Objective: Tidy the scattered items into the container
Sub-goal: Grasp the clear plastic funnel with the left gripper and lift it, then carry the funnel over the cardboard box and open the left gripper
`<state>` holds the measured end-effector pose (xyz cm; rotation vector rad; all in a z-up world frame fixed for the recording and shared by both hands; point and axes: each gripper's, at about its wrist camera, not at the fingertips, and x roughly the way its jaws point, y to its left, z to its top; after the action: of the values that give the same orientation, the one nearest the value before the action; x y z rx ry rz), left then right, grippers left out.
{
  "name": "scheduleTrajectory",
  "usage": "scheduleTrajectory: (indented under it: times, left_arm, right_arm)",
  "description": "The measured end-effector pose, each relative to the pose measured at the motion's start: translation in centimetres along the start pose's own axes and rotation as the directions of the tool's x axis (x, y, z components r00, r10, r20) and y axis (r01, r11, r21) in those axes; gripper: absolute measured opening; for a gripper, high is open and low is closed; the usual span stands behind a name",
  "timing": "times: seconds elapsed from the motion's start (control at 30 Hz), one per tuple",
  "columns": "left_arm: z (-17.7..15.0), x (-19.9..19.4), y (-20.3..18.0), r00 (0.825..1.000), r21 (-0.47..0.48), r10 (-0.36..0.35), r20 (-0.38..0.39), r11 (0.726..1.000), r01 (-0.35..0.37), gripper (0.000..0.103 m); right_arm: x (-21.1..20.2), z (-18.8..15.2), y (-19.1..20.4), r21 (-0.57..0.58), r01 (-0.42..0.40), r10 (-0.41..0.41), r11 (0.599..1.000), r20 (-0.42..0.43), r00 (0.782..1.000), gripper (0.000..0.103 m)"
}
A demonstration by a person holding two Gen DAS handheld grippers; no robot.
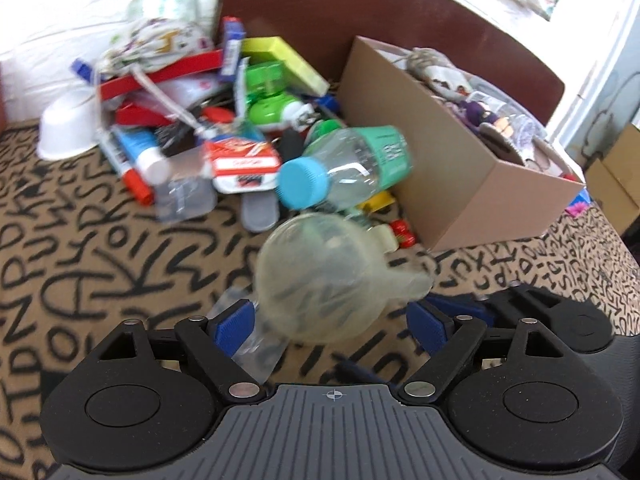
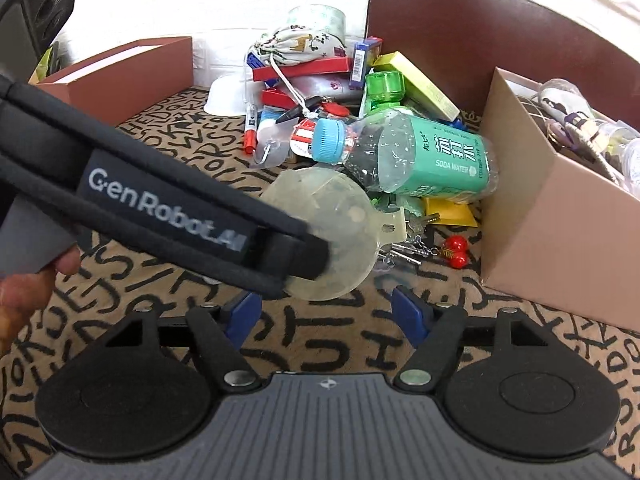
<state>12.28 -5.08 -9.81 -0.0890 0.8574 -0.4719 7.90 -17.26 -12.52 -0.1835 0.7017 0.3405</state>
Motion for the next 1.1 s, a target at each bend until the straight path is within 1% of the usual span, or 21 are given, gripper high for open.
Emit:
scheduleTrajectory:
  times: [0.2,0.3,0.37,0.47,0.5,0.57,0.6,0.67,0.9,1.1]
  left_arm:
    - [1.5,1.8,-0.1,1.0,0.023,0.002,0.022,1.0,-0.003,0.096]
    - [2.0,2.7,0.2,1.0,0.026,-0.02,0.015,0.999,0.02,0.097]
    - [2.3,3.4,0.3,1.0,0.032,-0.018,0.012,0.999,0.017,0.097]
    - [2.4,4.4,0.6,0.999,0.032,-0.038,-0.009,0.999,0.038,0.095]
    - [2.4,4.6,0.6,0.999,0.031,-0.043,-0.014,0.999,0.044,0.092]
    - [2.4,4.8,0.5,0.998,0.033,-0.054,-0.019,0.998,0.055,0.093]
    - [2.3,4.7,0.4,0.998,0.036,-0.061,-0.019,0.997,0.061,0.089]
    - [2.2,4.3,0.0,0.998,0.049,-0.062,-0.011,0.997,0.062,0.086]
    - [1.8,1.8,-1.2,0.997,0.072,-0.065,0.042,0.995,0.062,0.086]
    - [1.5,-1.3,-3.0,0.993,0.1,-0.076,0.093,0.993,0.067,0.086]
  right_arm:
    - [1.9,0.8,-0.7,0.001,-0.031,0.031,1.0,0.012,0.999,0.078]
    - [2.8,1.1,-1.0,0.01,-0.055,0.055,0.998,0.015,0.998,0.079]
    - [3.5,1.3,-1.2,0.014,-0.055,0.055,0.998,0.009,0.998,0.08]
    - [4.2,1.3,-1.4,0.027,-0.061,0.061,0.998,0.0,0.998,0.08]
    - [4.3,1.3,-1.5,0.031,-0.063,0.063,0.998,-0.002,0.998,0.08]
    - [4.3,1.3,-1.6,0.039,-0.065,0.065,0.997,0.001,0.998,0.079]
    - [4.2,1.3,-1.6,0.042,-0.069,0.069,0.997,0.004,0.998,0.078]
    - [3.9,1.5,-1.5,0.041,-0.07,0.069,0.997,0.014,0.998,0.078]
    - [1.0,1.6,-0.9,0.023,-0.059,0.057,0.998,0.062,0.996,0.077]
    - [-2.1,2.1,-0.5,0.001,-0.04,0.039,0.999,0.111,0.993,0.077]
